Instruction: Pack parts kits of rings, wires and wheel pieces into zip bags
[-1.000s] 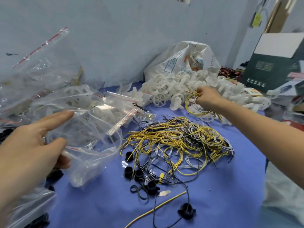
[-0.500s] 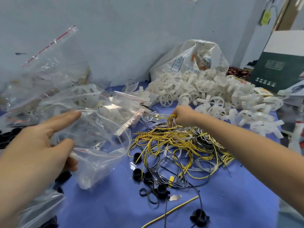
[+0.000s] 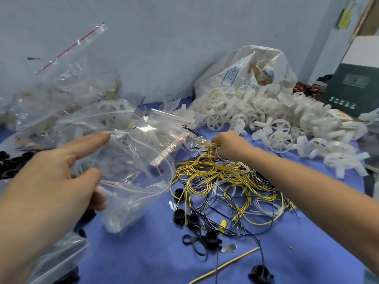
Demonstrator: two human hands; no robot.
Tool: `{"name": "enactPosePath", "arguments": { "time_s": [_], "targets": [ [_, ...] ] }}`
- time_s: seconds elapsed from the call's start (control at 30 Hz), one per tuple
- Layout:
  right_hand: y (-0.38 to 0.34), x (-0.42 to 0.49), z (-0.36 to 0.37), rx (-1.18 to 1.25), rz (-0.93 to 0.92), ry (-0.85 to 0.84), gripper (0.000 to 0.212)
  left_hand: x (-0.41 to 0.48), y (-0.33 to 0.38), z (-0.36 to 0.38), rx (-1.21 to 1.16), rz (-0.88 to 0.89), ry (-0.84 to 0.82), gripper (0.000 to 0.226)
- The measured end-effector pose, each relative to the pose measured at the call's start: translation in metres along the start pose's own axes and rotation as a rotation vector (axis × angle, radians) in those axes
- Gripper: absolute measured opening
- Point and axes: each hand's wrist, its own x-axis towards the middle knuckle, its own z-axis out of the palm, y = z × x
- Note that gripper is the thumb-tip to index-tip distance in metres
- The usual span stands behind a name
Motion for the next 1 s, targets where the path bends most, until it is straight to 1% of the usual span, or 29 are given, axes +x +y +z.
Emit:
{"name": "enactPosePath", "arguments": {
  "time_s": [0.07, 0.17, 0.27, 0.37, 0.4, 0.5, 0.6, 0.63, 0.7, 0.77, 0.8, 0.83, 0.9, 0.93, 1.0],
  "targets": [
    [0.0, -0.002, 0.002, -0.018, -0.052, -0.048, 0.006, -0.002, 0.011, -0.001, -0.043, -0.043, -0.01, 0.049],
    [0.002, 0.0, 0.007, -0.057, -0.053, -0.093, 0.013, -0.001, 0.019, 0.0, -0.047, -0.035, 0.001, 0.05],
    [0.002, 0.001, 0.007, -0.007, -0.071, -0.112, 0.014, -0.001, 0.03, 0.002, -0.027, -0.053, 0.003, 0.05],
    [0.0, 0.0, 0.007, 0.036, -0.103, -0.103, 0.026, -0.003, 0.033, 0.003, -0.037, -0.086, 0.007, 0.053],
    [0.0, 0.0, 0.008, 0.016, -0.097, -0.109, 0.028, -0.003, 0.034, 0.002, -0.043, -0.122, 0.016, 0.058],
    [0.001, 0.002, 0.01, -0.086, -0.05, -0.15, 0.017, -0.003, 0.032, 0.003, -0.006, -0.165, 0.028, 0.065],
    [0.002, 0.002, 0.011, -0.099, -0.007, -0.189, 0.027, -0.005, 0.034, 0.004, -0.015, -0.203, 0.019, 0.065],
    [0.002, 0.002, 0.008, -0.079, 0.004, -0.166, 0.024, -0.005, 0.034, 0.005, -0.03, -0.217, 0.02, 0.065],
    [0.0, 0.001, -0.001, 0.009, 0.026, -0.04, 0.01, -0.004, 0.034, 0.005, -0.054, -0.238, 0.005, 0.065],
    [0.001, 0.001, -0.019, 0.137, 0.045, 0.135, 0.01, -0.004, 0.038, 0.005, -0.058, -0.243, 0.0, 0.063],
    [0.002, 0.001, -0.029, 0.186, 0.032, 0.195, 0.01, -0.004, 0.042, 0.006, -0.059, -0.24, -0.002, 0.06],
    [0.003, 0.001, -0.041, 0.212, 0.016, 0.223, 0.011, -0.004, 0.046, 0.007, -0.058, -0.229, 0.0, 0.06],
    [0.003, -0.002, -0.062, 0.271, -0.006, 0.239, 0.014, -0.006, 0.053, 0.011, -0.057, -0.225, 0.008, 0.069],
    [0.001, -0.005, -0.071, 0.324, -0.013, 0.252, 0.013, -0.007, 0.057, 0.014, -0.061, -0.233, 0.003, 0.069],
    [-0.011, -0.018, -0.085, 0.526, -0.04, 0.281, 0.006, -0.008, 0.065, 0.018, -0.042, -0.241, -0.013, 0.065]
  ]
}}
